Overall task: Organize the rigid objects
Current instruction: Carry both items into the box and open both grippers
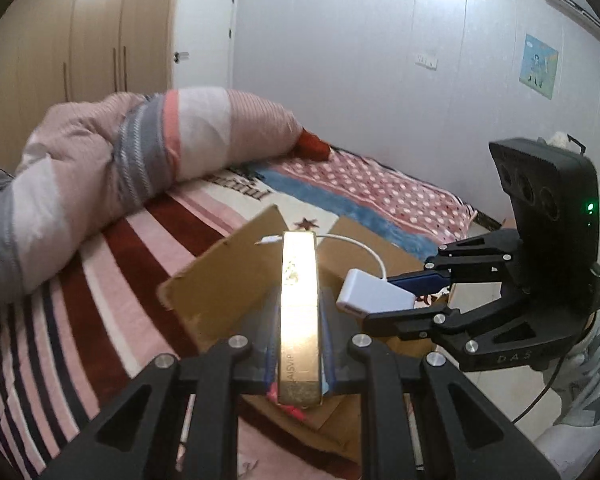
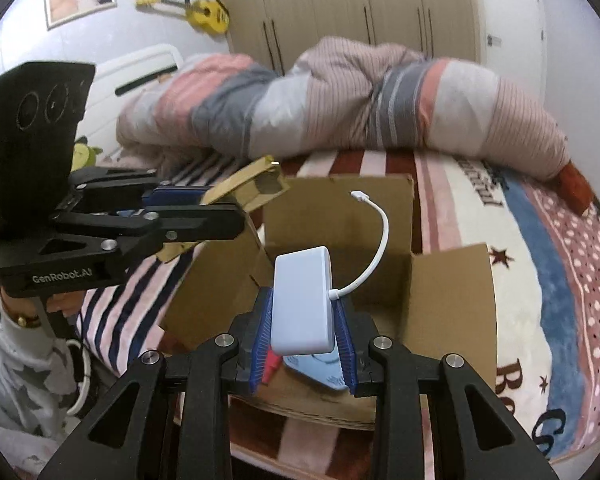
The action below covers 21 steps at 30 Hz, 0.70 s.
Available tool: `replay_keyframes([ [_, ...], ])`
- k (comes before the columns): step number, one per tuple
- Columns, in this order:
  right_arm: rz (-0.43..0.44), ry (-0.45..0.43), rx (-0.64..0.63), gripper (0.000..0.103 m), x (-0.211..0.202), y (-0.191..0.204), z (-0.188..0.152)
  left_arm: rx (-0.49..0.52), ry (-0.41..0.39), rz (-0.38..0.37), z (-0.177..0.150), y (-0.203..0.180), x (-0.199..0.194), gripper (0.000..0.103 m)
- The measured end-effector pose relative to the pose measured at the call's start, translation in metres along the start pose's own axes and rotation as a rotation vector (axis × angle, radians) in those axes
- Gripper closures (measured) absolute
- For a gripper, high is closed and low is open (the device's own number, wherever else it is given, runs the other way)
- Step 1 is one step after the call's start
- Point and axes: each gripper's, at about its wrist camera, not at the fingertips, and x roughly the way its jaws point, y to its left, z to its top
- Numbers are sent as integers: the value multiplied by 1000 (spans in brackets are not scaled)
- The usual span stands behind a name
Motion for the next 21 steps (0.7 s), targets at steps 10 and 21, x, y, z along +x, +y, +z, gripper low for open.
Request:
replay_keyframes([
  [10,-41,74,11,62,7,-19,-10,-7,92,-2,0,-2,36,88],
  [21,-38,54,12,56,3,-16,-11,-8,118,15,-4,-2,44,87],
])
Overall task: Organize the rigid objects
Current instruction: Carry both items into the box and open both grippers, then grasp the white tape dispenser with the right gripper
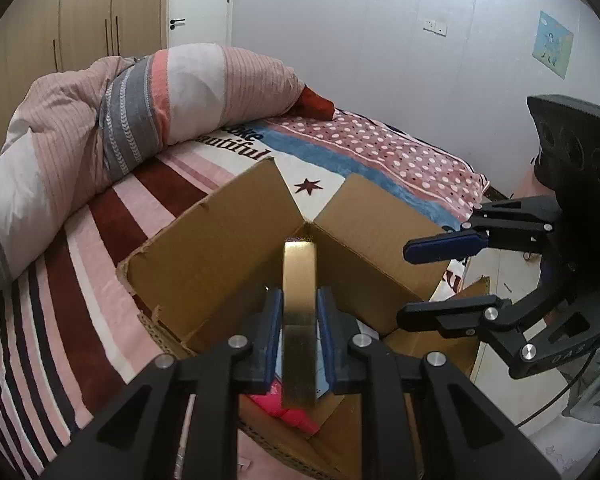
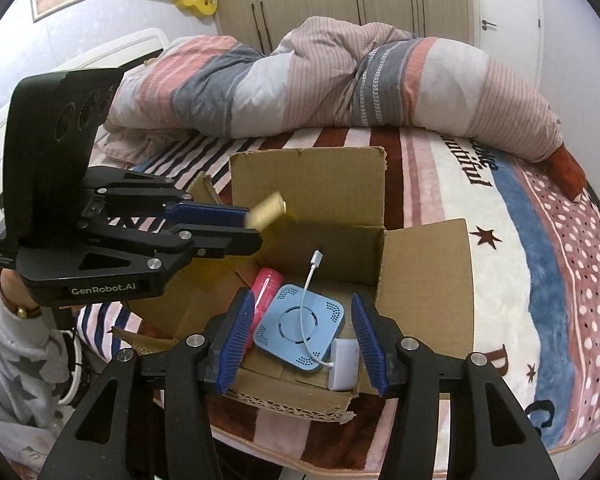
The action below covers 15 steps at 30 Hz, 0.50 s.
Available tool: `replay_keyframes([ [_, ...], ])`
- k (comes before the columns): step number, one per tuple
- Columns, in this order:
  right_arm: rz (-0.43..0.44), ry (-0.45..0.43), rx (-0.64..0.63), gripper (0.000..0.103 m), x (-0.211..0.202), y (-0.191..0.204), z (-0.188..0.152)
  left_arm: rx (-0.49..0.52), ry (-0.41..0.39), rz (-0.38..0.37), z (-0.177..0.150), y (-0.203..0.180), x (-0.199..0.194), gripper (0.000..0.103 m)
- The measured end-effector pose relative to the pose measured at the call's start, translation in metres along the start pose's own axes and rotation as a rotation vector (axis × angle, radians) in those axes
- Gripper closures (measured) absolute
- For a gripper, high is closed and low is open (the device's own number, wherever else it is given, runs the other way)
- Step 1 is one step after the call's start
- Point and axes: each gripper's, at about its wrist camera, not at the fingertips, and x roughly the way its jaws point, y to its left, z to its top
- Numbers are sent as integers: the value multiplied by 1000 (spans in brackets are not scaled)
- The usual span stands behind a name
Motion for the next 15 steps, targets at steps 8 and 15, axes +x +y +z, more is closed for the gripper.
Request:
replay_keyframes([
  [8,3,-3,4,54,1,5,3,-29,-46,21,-2,13,-20,84],
  [15,28,-36,-30,53,-5,28,10,-70,-116,113,-18,39,-62,59],
])
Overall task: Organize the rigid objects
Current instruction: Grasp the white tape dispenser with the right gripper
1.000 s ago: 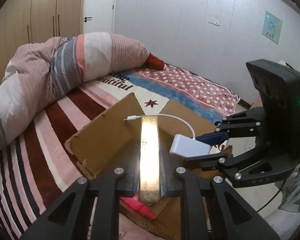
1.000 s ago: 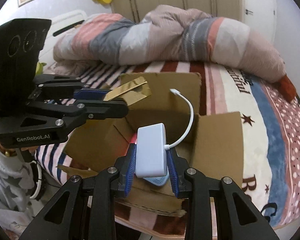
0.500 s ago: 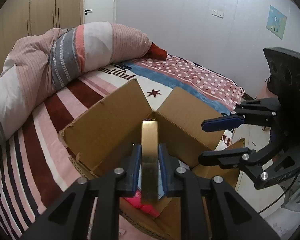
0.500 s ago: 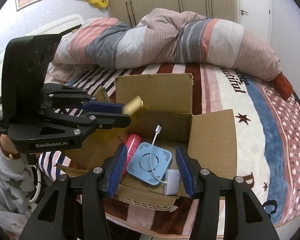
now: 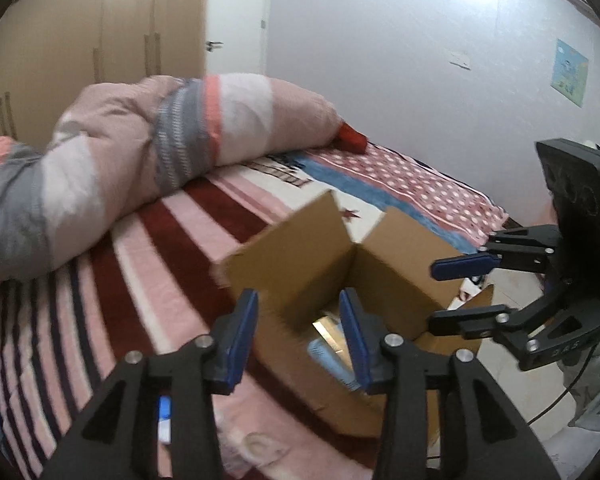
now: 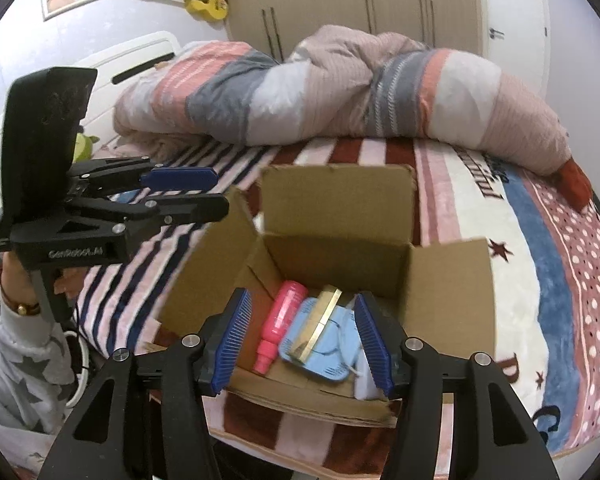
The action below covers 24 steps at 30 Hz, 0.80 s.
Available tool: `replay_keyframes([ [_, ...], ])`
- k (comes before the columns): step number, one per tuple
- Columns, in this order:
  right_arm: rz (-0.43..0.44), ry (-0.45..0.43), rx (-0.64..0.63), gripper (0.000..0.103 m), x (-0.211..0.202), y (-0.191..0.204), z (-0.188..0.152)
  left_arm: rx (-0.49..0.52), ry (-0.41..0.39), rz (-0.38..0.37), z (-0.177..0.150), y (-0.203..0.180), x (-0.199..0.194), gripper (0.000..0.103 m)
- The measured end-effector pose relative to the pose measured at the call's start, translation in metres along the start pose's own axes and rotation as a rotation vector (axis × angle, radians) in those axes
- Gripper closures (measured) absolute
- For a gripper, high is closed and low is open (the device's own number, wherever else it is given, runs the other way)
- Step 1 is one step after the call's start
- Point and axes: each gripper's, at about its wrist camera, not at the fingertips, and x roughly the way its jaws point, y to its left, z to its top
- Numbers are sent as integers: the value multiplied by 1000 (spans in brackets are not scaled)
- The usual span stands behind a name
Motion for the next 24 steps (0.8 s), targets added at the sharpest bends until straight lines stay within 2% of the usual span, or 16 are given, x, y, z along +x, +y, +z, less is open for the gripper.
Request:
replay_keyframes([
  [3,27,-39,-40,53,-4,25,5,-31,-28,59,-11,23,-21,46],
  [6,76,-65,-92,53,-5,57,9,-62,-34,120,-28,48,-37,44],
  [11,163,-83,-186,53,4,115,11,-127,-21,164,-69,85,-50,37],
  [14,221,-60,-221,53,19,147,7,-162,-4,157,-92,101,-46,35],
  [19,259,3,-254,53,51,180,-10,-190,33,141,-130,117,-30,35],
  [24,192,77,-198,53,93,176,-37,-223,70,82,-160,127,-10,35],
])
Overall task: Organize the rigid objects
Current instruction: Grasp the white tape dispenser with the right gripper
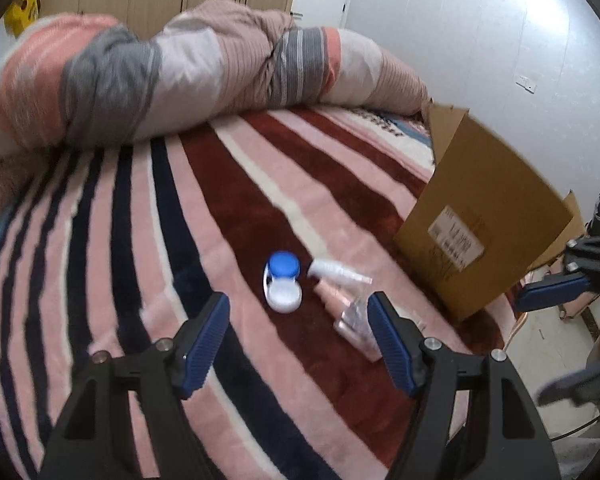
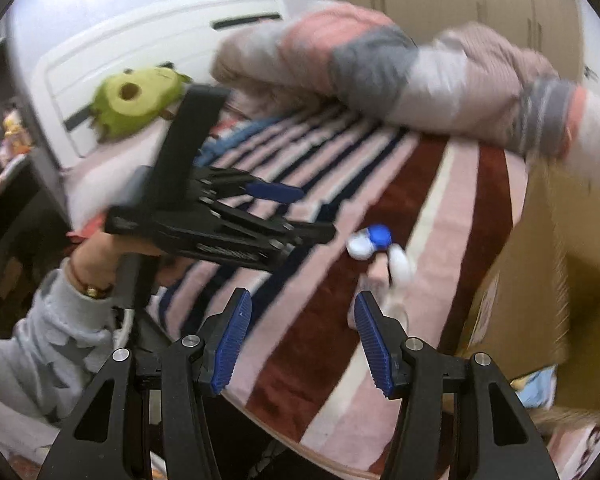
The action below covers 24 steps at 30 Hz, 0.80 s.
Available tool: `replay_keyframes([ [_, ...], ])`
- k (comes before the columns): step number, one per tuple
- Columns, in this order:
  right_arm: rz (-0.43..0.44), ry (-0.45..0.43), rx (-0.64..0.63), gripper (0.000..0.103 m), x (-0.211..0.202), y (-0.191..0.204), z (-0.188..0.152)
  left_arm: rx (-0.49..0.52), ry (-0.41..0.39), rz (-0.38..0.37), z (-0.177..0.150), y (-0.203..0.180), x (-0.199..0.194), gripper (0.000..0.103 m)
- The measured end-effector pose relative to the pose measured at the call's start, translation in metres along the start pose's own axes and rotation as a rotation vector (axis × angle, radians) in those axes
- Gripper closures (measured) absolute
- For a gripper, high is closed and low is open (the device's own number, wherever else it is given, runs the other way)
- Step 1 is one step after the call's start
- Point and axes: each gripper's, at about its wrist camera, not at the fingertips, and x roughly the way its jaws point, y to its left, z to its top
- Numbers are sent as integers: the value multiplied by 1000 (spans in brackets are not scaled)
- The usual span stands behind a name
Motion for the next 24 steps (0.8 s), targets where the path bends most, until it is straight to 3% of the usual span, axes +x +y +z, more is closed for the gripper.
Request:
replay_keyframes([
  [4,-1,44,88,53,34,-21,-20,-17,36,-39,-17,4,20,35],
  [9,-142,44,121,56,63,-37,-37,-19,62,-111,-29,-2,41,35],
  [13,-245,50,56,60,81,-34,-44,-12,83,-160,-28,-10,56,35],
  [17,-370,30,12,77,89,-35,-47,-21,98,-186,-25,-16,71,35],
  [20,-400,7,1,81,88,-35,-49,-36,99,-214,-21,-20,77,35],
  [22,-424,16,-8,91,90,-37,-50,-33,102,-221,-19,-22,79,35],
  [24,-410,14,9,91,87,-39,-51,-31,109,-225,-19,-24,81,35],
])
